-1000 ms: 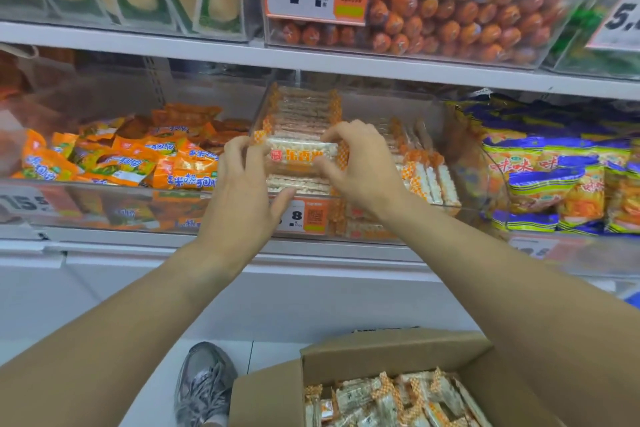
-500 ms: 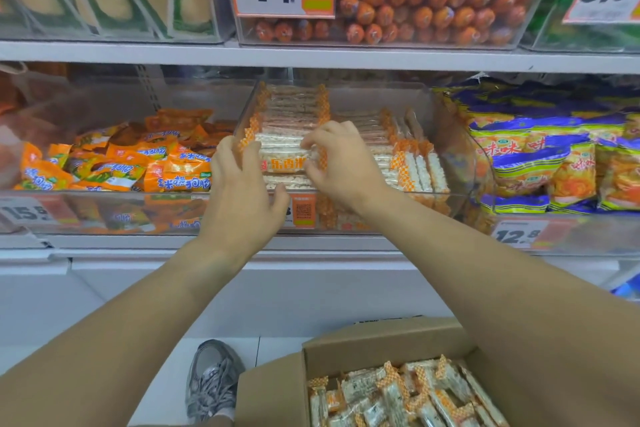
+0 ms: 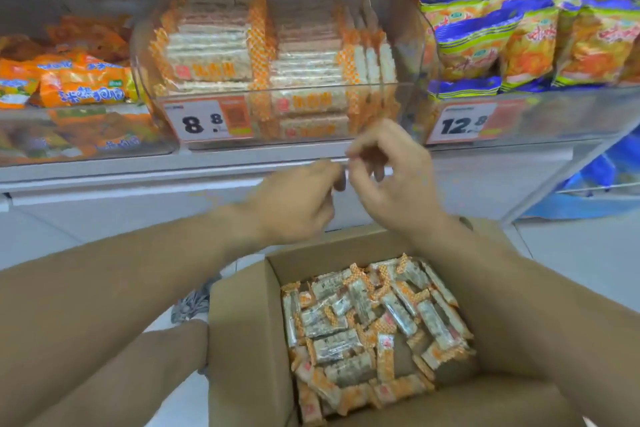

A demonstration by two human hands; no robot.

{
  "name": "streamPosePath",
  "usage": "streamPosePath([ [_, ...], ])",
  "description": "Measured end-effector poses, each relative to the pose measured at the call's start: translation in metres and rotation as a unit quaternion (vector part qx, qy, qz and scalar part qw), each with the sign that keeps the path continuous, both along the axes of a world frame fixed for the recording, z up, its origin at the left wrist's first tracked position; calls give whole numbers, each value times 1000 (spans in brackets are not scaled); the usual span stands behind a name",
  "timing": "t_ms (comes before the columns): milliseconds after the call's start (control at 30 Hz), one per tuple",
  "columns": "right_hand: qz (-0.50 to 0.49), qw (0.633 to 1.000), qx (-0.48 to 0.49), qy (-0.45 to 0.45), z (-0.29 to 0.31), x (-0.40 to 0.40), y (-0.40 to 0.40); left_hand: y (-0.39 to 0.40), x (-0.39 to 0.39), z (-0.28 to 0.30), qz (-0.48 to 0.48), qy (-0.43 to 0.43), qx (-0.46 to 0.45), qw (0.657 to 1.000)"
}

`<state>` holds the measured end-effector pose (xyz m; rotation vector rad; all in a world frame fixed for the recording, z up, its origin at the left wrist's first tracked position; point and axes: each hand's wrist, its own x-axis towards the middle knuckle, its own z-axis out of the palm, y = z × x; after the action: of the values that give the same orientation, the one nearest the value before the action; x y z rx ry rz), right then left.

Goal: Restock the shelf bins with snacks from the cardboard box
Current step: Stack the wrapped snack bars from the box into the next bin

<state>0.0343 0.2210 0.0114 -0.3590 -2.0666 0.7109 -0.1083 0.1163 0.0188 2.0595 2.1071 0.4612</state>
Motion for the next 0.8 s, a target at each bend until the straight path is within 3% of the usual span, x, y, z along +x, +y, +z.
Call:
streamPosePath([
  [67, -20, 979, -130, -156, -69, 38, -2, 8, 30, -59, -6, -36, -123, 992],
  [133, -27, 903, -245, -353, -132, 74, 4, 13, 60, -127, 15, -80, -213, 974],
  [233, -39, 804, -288, -519, -194, 117, 13, 7, 93, -217, 136, -145, -286, 937],
  [300, -97, 786, -305, -529, -225, 138, 16, -8, 111, -255, 231, -173, -257, 922],
  [400, -181, 775, -342, -500, -262, 148, 19, -14, 121, -288, 289, -173, -167, 927],
  [533, -180, 702, -338, -600, -289, 135, 5, 3, 123, -310, 343, -127, -159, 917],
  [633, -183, 682, -345, -618, -300, 128, -5, 10, 130, -315, 347, -92, -175, 917],
  [733, -195, 669, -377, -611, -305, 126, 0, 13, 125, -316, 356, -153, -239, 891],
  [800, -197, 665, -356, -626, -301, 125, 2, 15, 120, -310, 360, -255, -266, 857],
])
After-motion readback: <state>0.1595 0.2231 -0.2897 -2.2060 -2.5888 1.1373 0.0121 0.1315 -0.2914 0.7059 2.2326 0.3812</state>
